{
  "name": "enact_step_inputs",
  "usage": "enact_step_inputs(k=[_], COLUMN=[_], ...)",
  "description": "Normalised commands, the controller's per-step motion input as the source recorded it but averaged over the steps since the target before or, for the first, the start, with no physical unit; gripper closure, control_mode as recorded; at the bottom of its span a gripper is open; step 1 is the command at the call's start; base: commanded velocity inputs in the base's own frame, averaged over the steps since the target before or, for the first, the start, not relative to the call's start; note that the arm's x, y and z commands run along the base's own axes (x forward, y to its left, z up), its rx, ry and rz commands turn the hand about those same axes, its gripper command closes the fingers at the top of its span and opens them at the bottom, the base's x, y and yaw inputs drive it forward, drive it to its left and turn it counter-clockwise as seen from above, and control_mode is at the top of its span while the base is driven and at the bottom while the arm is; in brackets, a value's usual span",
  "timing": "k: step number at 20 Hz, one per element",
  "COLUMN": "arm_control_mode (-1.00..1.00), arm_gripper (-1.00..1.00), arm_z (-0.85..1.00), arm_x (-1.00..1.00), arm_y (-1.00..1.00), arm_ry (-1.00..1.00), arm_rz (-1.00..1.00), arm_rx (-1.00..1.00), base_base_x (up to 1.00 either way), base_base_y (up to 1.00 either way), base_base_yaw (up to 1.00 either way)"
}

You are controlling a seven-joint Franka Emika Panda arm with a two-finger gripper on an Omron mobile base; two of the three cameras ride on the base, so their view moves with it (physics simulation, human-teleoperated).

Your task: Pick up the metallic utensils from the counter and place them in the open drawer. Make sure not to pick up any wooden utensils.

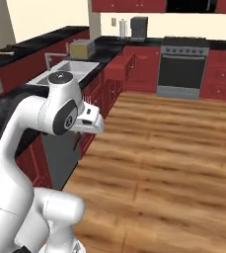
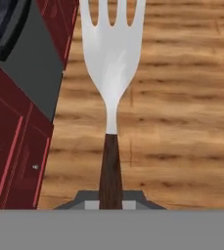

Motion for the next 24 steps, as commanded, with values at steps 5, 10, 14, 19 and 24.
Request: enact_step_inputs(k=[5,10,14,19,24], arm_control_mode=[1.00,1.00,1.00,1.00,1.00], arm_gripper=[1.00,1.00,1.00,1.00,1.00], arm_z=[0.00,0.00,0.00,0.00,0.00], arm_x=[0.00,0.00,0.00,0.00,0.00], arm_y=[0.00,0.00,0.00,0.00,0.00], arm_ry=[0.00,0.00,0.00,0.00,0.00], arm_rz=[0.00,0.00,0.00,0.00,0.00], arm_rx=[0.00,0.00,0.00,0.00,0.00], base_base_x=[0.69,1.00,1.00,1.00,1.00], base_base_y=[-0.80,-0.15,0.00,0.00,0.01], base_base_yaw=[0.07,0.00,0.02,0.05,0.14])
